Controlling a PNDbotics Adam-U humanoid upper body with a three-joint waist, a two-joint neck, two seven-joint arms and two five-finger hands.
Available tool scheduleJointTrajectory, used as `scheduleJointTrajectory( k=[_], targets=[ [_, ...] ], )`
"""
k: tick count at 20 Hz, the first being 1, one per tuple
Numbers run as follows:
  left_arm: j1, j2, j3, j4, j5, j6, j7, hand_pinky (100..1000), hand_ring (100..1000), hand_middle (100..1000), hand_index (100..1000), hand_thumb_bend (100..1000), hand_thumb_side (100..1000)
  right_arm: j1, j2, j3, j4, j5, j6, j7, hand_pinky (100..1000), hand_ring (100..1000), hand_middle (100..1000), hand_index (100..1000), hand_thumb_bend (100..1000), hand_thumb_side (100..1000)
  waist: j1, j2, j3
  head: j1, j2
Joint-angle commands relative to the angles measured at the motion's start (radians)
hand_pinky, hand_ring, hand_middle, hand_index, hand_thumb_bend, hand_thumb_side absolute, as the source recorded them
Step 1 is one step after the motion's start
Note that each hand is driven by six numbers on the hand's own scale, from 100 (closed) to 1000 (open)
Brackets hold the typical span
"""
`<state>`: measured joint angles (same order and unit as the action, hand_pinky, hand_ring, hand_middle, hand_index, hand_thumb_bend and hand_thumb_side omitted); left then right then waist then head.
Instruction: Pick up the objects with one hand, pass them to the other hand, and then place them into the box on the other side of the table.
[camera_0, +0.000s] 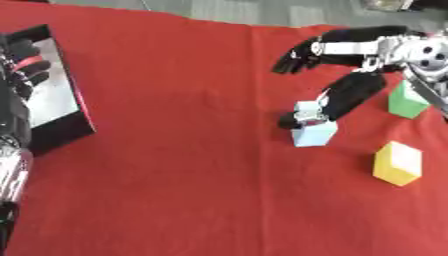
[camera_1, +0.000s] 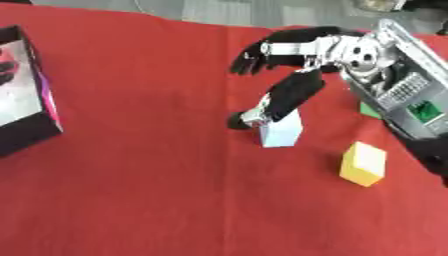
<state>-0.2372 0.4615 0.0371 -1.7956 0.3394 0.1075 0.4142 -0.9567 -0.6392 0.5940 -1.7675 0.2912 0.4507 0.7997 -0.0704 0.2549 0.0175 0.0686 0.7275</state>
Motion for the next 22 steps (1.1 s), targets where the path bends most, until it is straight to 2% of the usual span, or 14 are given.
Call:
scheduleJointTrajectory(
  k=[1, 7, 18, 19, 20, 22],
  targets=[
    [-0.009, 0.029, 0.008, -0.014, -0.002, 0.003, 0.0, 834, 729, 736, 788, 196, 940, -0.003, -0.031, -0.011, 0.011, 0.012, 0.081, 0.107, 931, 897, 851, 894, 521, 479, -0.003, -0.023, -0.001, 0.003, -0.003],
    [-0.01, 0.028, 0.006, -0.014, -0.002, 0.004, -0.001, 835, 729, 735, 787, 196, 940, 0.02, -0.036, -0.012, 0.041, 0.057, 0.038, 0.107, 935, 899, 852, 898, 513, 479, -0.002, -0.021, -0.001, 0.003, -0.006],
    [-0.011, 0.022, 0.005, -0.017, -0.002, 0.006, -0.001, 835, 729, 733, 786, 195, 944, 0.037, -0.032, -0.033, 0.078, 0.152, -0.012, 0.107, 941, 896, 846, 905, 467, 397, 0.007, -0.012, -0.001, 0.0, 0.0],
    [-0.011, 0.022, 0.004, -0.017, -0.001, 0.006, -0.001, 835, 729, 733, 786, 195, 945, 0.039, -0.032, -0.033, 0.086, 0.157, -0.017, 0.107, 942, 896, 847, 907, 435, 378, 0.008, -0.012, -0.001, -0.001, -0.001],
    [-0.011, 0.021, 0.004, -0.017, -0.001, 0.006, -0.001, 835, 729, 733, 786, 195, 946, 0.04, -0.031, -0.034, 0.093, 0.164, -0.023, 0.107, 943, 897, 847, 907, 460, 380, 0.009, -0.011, -0.001, -0.002, -0.001],
    [-0.011, 0.02, 0.004, -0.017, -0.001, 0.007, -0.001, 835, 728, 733, 786, 194, 947, 0.041, -0.029, -0.036, 0.106, 0.178, -0.037, 0.107, 949, 900, 849, 912, 451, 357, 0.011, -0.008, -0.001, -0.006, -0.002]
  ],
)
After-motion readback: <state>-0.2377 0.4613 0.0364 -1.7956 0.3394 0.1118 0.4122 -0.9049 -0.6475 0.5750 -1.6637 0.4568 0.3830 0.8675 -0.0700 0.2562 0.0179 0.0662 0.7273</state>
